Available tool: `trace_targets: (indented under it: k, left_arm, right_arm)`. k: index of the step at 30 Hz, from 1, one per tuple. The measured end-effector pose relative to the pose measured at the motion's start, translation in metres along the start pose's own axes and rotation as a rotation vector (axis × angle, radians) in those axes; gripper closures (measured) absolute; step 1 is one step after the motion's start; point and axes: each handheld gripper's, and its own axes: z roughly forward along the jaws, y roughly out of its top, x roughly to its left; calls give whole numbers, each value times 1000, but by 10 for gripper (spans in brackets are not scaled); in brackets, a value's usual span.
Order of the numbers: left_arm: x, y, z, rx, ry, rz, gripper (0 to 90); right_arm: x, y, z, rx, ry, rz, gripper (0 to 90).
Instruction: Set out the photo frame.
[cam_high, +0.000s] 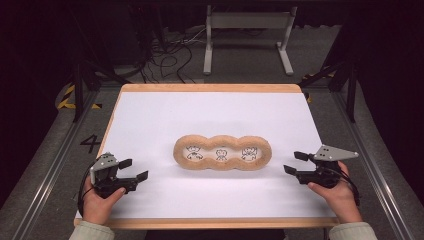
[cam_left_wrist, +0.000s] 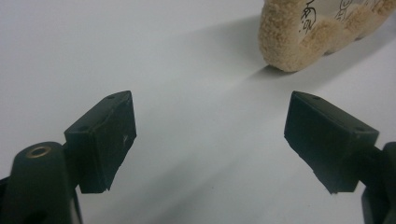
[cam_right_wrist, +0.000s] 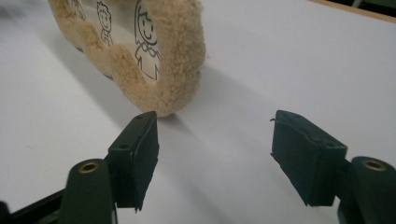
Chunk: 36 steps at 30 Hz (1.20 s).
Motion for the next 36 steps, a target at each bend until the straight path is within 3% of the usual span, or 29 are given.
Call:
trace_targets:
  k: [1, 5, 11, 17, 20, 23, 27, 36]
  left_arm:
    - [2, -1, 1, -1, -7, -18, 174]
    - [5, -2, 3, 2, 1, -22, 174]
    - [8, -7, 10, 19, 3, -34, 174]
    - [11, -9, 15, 38, 15, 7, 163]
    - [12, -9, 17, 55, 3, 0, 153]
    - [10, -8, 19, 78, 9, 15, 155]
    - [9, -8, 21, 94, 20, 31, 154]
    - [9, -8, 21, 92, 26, 20, 151]
  right_arm:
    - [1, -2, 3, 6, -8, -5, 313]
    - [3, -5, 10, 5, -12, -3, 312]
    - [4, -15, 21, 16, -20, 34, 310]
    - [5, -21, 29, 24, -16, 54, 303]
    - [5, -23, 32, 33, -17, 58, 299]
    - [8, -24, 35, 60, -27, 36, 295]
    - [8, -23, 37, 84, -32, 45, 288]
    - [8, -23, 38, 87, -35, 53, 285]
